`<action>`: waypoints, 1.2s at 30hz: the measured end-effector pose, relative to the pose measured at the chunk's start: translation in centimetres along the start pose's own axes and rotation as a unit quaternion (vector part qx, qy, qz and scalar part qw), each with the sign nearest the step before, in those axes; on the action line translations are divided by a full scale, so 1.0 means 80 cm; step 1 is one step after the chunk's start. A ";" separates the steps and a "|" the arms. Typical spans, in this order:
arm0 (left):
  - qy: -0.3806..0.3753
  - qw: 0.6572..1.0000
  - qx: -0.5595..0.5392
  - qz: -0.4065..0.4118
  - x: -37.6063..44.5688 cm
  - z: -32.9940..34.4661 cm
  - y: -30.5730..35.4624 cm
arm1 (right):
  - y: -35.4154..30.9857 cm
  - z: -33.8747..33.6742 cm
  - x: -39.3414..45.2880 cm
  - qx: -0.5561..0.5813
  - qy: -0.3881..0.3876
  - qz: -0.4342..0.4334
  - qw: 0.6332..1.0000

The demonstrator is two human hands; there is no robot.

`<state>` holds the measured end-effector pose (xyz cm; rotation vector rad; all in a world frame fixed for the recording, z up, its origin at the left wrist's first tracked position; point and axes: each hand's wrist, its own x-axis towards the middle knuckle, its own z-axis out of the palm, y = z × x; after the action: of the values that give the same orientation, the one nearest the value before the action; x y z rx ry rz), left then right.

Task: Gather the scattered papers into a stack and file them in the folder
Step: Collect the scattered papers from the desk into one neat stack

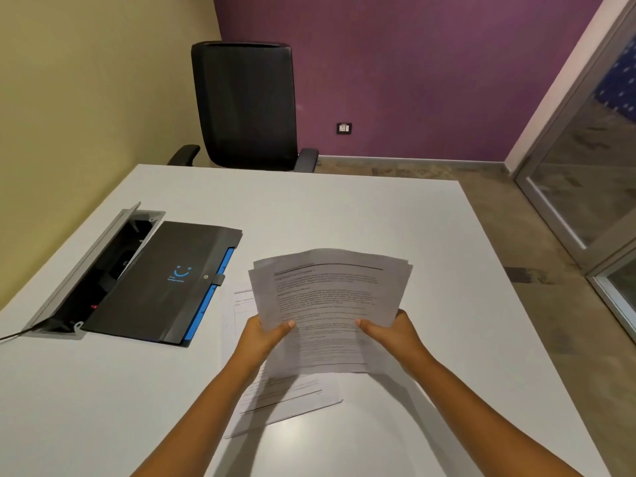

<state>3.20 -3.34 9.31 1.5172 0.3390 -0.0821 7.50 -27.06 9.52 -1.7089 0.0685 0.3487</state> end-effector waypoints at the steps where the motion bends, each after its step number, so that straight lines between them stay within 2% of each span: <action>1: 0.005 1.000 0.003 0.009 0.001 0.003 0.003 | -0.002 0.003 0.002 0.006 0.010 0.000 1.000; 6: 0.025 1.000 -0.001 0.019 0.003 0.009 0.003 | 0.000 0.014 0.007 0.010 0.029 -0.010 0.999; 10: 0.013 0.997 0.061 -0.037 -0.008 0.005 -0.031 | 0.047 0.020 -0.006 -0.159 -0.037 -0.007 0.987; 13: 0.055 0.993 0.085 -0.061 -0.019 -0.001 -0.056 | 0.070 0.024 -0.014 -0.195 -0.035 -0.010 0.980; 18: 0.143 0.982 0.097 -0.071 -0.022 -0.012 -0.066 | 0.051 0.040 -0.007 -0.189 -0.006 -0.050 0.981; 23: 0.218 0.953 0.181 -0.111 -0.025 -0.036 -0.083 | 0.046 0.067 0.001 -0.206 -0.047 -0.025 0.977; 27: 0.278 0.891 0.309 -0.182 -0.029 -0.050 -0.095 | 0.057 0.089 0.001 -0.235 -0.062 0.015 0.970; 29: 0.295 0.888 0.283 -0.213 -0.029 -0.052 -0.097 | 0.065 0.096 0.000 -0.276 -0.081 0.030 0.957; 33: 0.311 0.898 0.187 -0.251 -0.022 -0.054 -0.094 | 0.082 0.100 -0.004 -0.405 -0.113 0.049 0.906; 36: 0.251 0.920 0.147 -0.263 -0.019 -0.064 -0.093 | 0.091 0.095 -0.007 -0.426 -0.131 0.037 0.895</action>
<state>-1.01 1.02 2.47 1.6965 1.1904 -0.1729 3.79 -21.02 1.72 -2.5088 -0.2559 0.7382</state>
